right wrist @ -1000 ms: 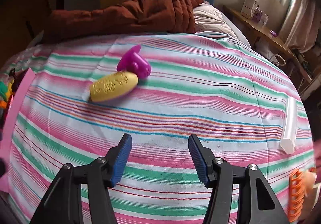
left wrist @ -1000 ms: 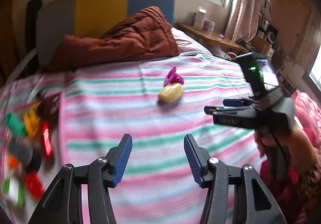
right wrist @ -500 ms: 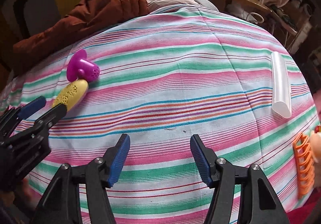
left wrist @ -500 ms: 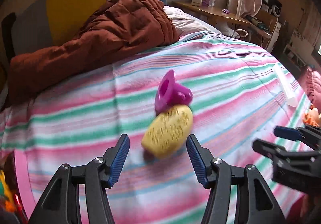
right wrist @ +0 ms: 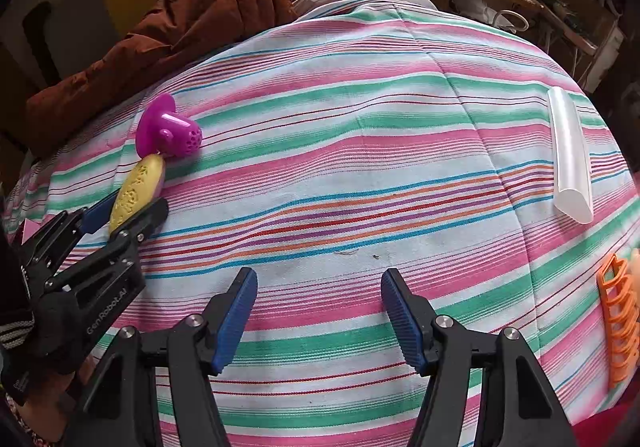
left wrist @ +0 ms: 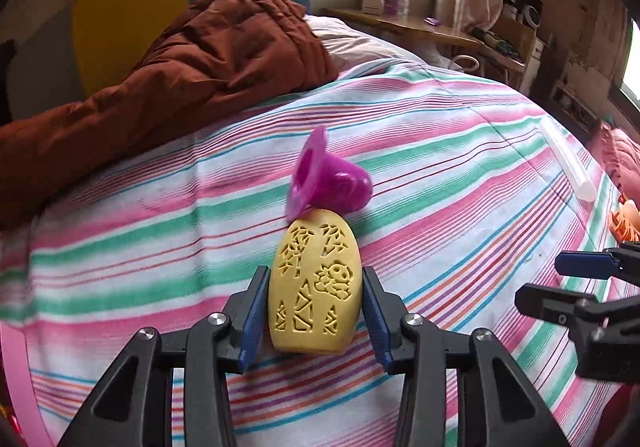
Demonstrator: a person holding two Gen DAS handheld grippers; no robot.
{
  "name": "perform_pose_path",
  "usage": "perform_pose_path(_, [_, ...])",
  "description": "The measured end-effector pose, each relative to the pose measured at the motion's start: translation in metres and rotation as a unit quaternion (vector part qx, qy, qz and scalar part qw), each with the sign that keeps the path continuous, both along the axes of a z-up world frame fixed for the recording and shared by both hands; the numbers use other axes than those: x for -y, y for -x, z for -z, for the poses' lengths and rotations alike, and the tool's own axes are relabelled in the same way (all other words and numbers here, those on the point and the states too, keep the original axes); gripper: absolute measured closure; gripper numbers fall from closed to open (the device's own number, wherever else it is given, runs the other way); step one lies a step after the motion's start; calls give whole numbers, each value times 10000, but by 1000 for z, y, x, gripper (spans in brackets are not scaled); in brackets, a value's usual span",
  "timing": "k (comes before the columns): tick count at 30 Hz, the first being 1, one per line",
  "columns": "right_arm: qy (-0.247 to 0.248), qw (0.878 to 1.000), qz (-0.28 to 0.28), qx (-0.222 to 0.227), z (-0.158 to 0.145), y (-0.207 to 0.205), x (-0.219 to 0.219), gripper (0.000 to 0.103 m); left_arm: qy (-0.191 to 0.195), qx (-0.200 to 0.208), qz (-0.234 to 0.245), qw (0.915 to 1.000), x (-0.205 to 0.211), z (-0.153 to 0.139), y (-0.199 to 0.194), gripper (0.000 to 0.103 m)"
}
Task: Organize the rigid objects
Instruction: 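Grasp the magenta suction-cup toy with the right tool while the left tool holds the yellow soap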
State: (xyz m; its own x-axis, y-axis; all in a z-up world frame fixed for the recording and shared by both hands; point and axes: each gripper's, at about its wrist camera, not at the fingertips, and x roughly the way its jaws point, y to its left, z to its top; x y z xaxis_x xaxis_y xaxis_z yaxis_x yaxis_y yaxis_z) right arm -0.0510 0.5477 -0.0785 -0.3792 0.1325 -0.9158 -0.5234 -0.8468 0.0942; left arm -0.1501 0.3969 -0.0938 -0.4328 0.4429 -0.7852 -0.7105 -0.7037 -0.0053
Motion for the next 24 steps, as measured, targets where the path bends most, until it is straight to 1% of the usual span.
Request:
perform_pose_path(2, [26,10000,16,5,1,-2,-1,38,-45,-34,16,10000,7,1,-6,59])
perform_pose_path(6, [5,10000,-30,-26,-1,-1,2,38,7,-108,-62,9999,22,0,-17,59])
perform_pose_path(15, [-274,9989,-315,-234,-9,3,13,38,39,-157,-324,9993,60,-2,-37,59])
perform_pose_path(17, [-351,9981,-370,-342,-12,4,16,38,9,-173,-422,9990,70,-3,-43,59])
perform_pose_path(21, [-381,9963,-532,-562,-18,4,25,45,-176,-187,-795,9965,98,-5,-49,59])
perform_pose_path(24, [-318,9947,-693,-685,-21,10,32,47,-276,-127,-1069,9938,114,-3,-47,59])
